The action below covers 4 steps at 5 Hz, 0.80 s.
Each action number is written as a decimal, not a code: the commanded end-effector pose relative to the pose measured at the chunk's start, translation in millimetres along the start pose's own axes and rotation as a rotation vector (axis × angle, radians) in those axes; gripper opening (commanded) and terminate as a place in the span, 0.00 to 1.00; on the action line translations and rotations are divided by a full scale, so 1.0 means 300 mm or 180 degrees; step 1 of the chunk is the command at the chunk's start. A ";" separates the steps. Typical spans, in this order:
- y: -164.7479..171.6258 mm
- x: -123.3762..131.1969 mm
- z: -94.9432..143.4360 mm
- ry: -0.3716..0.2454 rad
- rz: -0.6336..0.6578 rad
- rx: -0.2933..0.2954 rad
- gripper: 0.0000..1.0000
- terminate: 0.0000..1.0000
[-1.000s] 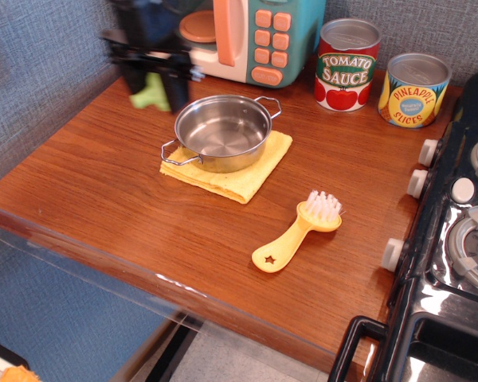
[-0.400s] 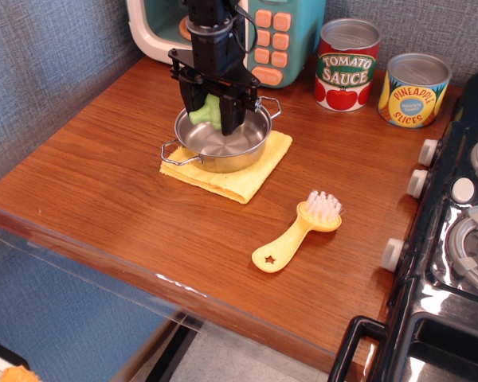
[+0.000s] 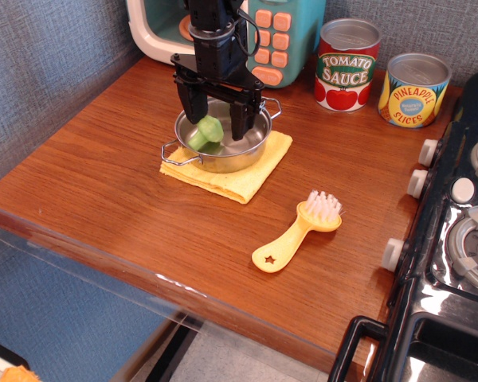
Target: Place the broccoli into the pot
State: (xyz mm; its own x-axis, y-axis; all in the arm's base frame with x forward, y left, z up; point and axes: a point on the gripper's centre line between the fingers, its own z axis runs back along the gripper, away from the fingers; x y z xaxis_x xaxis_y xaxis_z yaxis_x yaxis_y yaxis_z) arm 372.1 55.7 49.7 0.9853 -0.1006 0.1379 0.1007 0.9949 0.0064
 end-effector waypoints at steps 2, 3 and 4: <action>0.024 -0.113 0.212 -0.0139 0.0119 -0.0015 1.00 0.00; 0.043 -0.142 0.205 -0.0079 0.0160 -0.0026 1.00 0.00; 0.059 -0.157 0.204 -0.0066 0.0140 0.0006 1.00 0.00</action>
State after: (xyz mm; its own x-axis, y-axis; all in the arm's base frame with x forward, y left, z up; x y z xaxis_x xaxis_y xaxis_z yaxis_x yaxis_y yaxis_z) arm 325.3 79.7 86.3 0.9928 -0.0579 0.1047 0.0604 0.9980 -0.0209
